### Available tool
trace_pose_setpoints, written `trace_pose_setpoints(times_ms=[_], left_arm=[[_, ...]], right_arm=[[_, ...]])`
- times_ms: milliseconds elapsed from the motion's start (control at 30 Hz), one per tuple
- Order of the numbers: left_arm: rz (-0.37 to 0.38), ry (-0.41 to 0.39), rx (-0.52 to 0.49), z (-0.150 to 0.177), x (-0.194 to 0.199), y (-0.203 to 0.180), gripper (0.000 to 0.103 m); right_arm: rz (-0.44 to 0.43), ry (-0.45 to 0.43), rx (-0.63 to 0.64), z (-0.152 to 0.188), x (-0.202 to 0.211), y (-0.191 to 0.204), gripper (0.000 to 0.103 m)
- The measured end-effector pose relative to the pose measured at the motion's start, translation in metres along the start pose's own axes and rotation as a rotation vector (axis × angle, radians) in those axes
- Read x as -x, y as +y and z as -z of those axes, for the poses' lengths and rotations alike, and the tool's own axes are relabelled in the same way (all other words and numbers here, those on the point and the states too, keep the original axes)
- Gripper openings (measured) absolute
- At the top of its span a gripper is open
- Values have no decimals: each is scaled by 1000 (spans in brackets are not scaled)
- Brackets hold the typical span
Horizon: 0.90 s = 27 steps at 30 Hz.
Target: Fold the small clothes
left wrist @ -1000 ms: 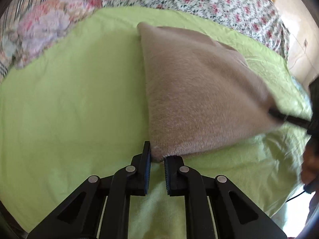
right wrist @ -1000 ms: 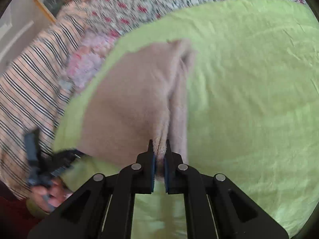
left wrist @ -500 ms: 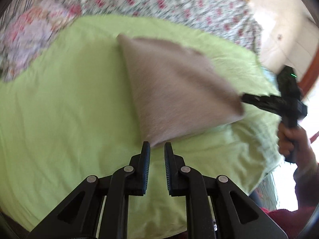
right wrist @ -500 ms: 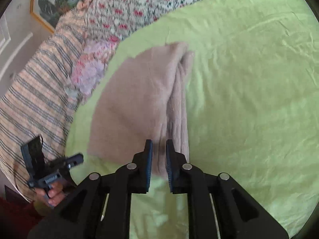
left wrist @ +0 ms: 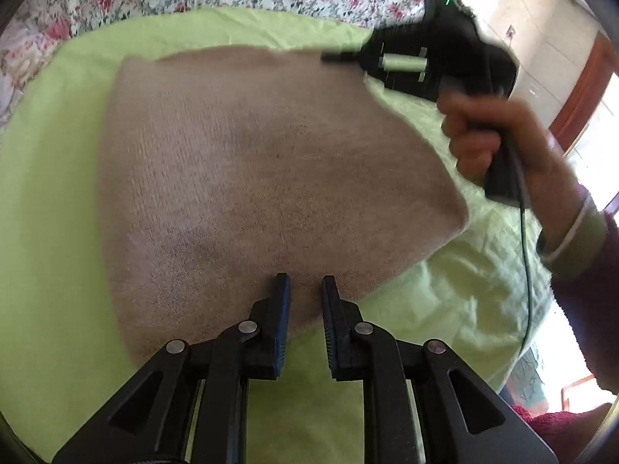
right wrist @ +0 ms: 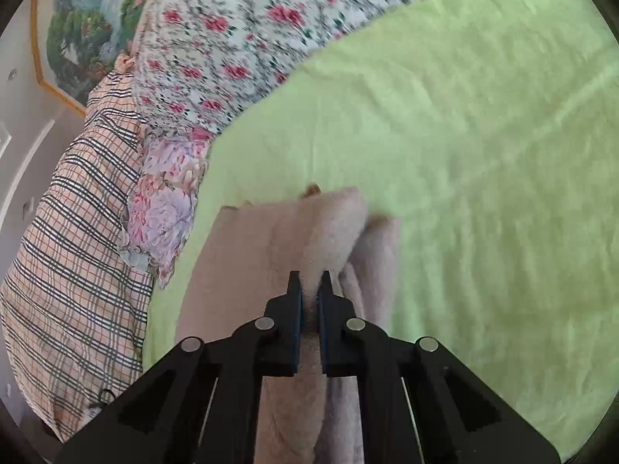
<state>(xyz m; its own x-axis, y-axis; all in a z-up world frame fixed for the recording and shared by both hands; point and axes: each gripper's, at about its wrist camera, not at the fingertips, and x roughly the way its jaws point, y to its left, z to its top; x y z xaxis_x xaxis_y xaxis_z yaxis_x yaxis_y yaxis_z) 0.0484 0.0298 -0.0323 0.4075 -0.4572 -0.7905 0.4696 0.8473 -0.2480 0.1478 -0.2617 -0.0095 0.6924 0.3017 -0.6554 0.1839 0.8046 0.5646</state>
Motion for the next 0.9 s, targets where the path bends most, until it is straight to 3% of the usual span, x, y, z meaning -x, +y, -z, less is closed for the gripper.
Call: trace_pose_setpoints(times_ms=[133,200,267,333,433,600,733,900], left_arm=[[5,8,-4,-4,-3,1,15],[-2,9,-17,-4,-3,-1,15],[-5,9,-24,-5,-3,-1,14],[7,9,-16,-5,0,1,14],[27,10,-5,-6,7,3,15],[16,-82,-3,-12,47,8,16],[-19,-154,82,-26,65,38,18],[-74,-154,231,-39,63,84,25]], right_arm=[[157,44,79,1,-23,-5,8],[187,81,77,12,-37,-17,8],[162,47,42,18,-31,-25,9],[155,29,-6,18,-20,-28,17],[157,-13,0,20,9,-15,18],[80,-52,33,37,48,18,18],[13,-1,52,63,47,35,18],[60,17,47,82,42,35,18]])
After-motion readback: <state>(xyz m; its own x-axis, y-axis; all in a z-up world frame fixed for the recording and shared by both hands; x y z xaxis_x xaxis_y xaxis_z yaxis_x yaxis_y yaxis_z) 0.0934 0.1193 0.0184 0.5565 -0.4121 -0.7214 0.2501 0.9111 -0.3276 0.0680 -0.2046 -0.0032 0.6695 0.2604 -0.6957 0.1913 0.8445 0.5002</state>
